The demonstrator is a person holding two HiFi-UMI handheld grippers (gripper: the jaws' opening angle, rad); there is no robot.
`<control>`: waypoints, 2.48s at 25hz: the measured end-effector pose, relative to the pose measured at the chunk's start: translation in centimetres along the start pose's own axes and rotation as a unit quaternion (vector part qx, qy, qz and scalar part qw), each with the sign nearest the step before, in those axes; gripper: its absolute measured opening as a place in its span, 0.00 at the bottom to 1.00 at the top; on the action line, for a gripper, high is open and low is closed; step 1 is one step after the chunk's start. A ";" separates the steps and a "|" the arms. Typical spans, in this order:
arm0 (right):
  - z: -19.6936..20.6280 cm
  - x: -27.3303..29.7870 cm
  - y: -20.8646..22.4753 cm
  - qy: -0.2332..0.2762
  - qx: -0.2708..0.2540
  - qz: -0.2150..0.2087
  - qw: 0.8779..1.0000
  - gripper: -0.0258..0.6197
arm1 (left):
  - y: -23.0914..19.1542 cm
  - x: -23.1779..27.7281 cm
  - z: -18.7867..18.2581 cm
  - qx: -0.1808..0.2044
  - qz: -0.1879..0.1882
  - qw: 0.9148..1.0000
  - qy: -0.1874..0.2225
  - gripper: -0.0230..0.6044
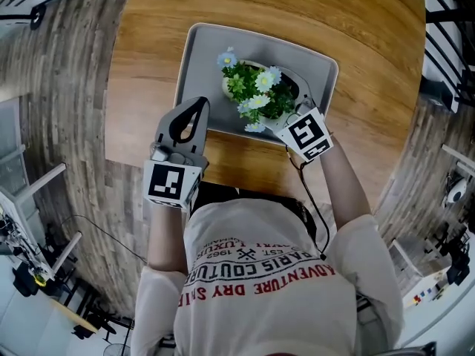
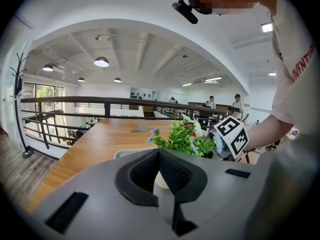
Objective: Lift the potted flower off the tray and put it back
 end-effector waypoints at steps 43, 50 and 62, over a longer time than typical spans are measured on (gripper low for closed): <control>-14.3 -19.1 -7.7 0.206 0.023 0.371 0.905 0.08 | 1.6 -7.7 -12.5 0.131 0.135 0.971 0.148 0.06; -14.7 -18.1 -8.1 0.194 0.004 0.356 0.914 0.08 | 0.3 -7.7 -12.6 0.107 0.122 0.976 0.147 0.06; -15.4 -18.0 -7.4 0.209 0.012 0.368 0.906 0.08 | 0.3 -7.0 -12.8 0.114 0.123 0.975 0.145 0.06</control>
Point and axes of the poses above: the fingertips, and each gripper's own axes: x forward along the fingers, y to its right, z out of its underside, the point moved 5 cm from there along -x, backward along the fingers, and after that the axes turned 2 degrees about -z, right-handed, at the moved point
